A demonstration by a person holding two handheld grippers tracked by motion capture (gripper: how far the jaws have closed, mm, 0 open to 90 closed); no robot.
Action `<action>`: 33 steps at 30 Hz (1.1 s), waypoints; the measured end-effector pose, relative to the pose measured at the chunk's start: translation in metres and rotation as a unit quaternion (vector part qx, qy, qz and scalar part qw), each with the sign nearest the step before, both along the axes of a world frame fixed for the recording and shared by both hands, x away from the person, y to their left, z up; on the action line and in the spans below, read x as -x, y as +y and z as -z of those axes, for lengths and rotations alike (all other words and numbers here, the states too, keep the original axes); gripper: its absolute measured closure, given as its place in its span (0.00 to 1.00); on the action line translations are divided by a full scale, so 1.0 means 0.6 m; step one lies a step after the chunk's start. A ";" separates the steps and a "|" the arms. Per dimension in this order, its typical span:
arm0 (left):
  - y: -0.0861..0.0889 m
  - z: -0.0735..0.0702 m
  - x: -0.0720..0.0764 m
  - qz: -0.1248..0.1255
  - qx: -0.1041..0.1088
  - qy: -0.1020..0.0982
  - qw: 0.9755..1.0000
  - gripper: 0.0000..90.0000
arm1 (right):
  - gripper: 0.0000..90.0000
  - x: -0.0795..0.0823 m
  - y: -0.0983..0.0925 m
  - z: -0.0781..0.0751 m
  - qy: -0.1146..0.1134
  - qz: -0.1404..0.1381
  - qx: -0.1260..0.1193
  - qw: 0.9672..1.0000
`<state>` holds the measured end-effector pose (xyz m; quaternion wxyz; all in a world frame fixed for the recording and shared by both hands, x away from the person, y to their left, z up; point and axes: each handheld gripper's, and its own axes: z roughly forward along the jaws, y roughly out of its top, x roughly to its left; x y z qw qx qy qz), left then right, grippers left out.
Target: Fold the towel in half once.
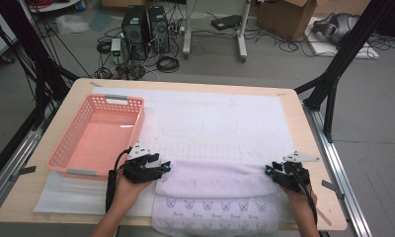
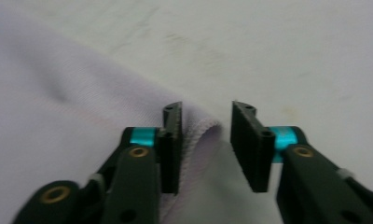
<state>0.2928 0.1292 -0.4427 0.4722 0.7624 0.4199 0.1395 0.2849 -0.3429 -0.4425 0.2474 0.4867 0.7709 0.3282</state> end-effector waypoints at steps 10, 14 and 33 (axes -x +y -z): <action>0.001 0.013 0.000 -0.006 -0.020 0.026 0.999 0.46 | 0.60 0.019 -0.017 -0.007 0.019 -0.026 -0.091 0.995; -0.001 0.015 0.000 -0.001 -0.024 0.032 0.999 0.46 | 0.58 0.034 -0.009 0.006 0.046 -0.054 -0.082 0.994; -0.018 0.016 0.005 0.023 -0.026 0.041 0.999 0.95 | 0.94 0.033 -0.002 0.002 0.052 -0.078 -0.067 0.993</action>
